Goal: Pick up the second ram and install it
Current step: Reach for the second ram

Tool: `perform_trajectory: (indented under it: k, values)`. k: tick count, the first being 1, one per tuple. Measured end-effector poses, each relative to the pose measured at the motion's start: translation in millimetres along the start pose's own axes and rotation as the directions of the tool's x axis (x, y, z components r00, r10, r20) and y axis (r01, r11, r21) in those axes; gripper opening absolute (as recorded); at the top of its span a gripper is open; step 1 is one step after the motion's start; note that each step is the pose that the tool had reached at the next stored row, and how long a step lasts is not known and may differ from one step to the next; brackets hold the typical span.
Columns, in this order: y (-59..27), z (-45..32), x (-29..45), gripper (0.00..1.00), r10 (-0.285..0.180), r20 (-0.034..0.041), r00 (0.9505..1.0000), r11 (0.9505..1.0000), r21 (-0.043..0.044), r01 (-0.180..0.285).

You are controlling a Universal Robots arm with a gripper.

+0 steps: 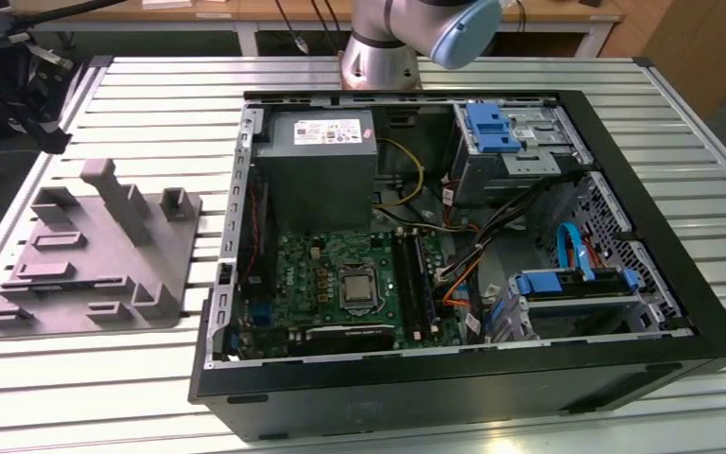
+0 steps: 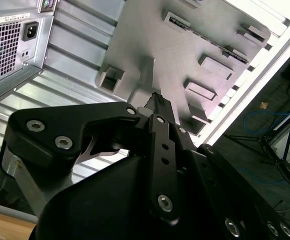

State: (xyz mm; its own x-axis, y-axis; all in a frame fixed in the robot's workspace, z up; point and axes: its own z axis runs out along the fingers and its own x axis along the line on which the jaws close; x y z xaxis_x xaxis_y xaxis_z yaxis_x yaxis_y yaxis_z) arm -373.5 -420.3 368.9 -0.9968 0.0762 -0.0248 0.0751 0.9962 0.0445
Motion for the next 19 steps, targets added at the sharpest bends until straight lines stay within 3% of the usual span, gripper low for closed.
perform_trajectory:
  k: [9, 19]
  values:
    - [-2.6, 5.5, 2.5, 0.10, 0.000, -0.0001, 1.0000, 1.0000, 0.0000, 0.000]
    - [-11.1, 18.4, 7.8, 0.10, 0.000, -0.0001, 1.0000, 1.0000, 0.0001, 0.000]
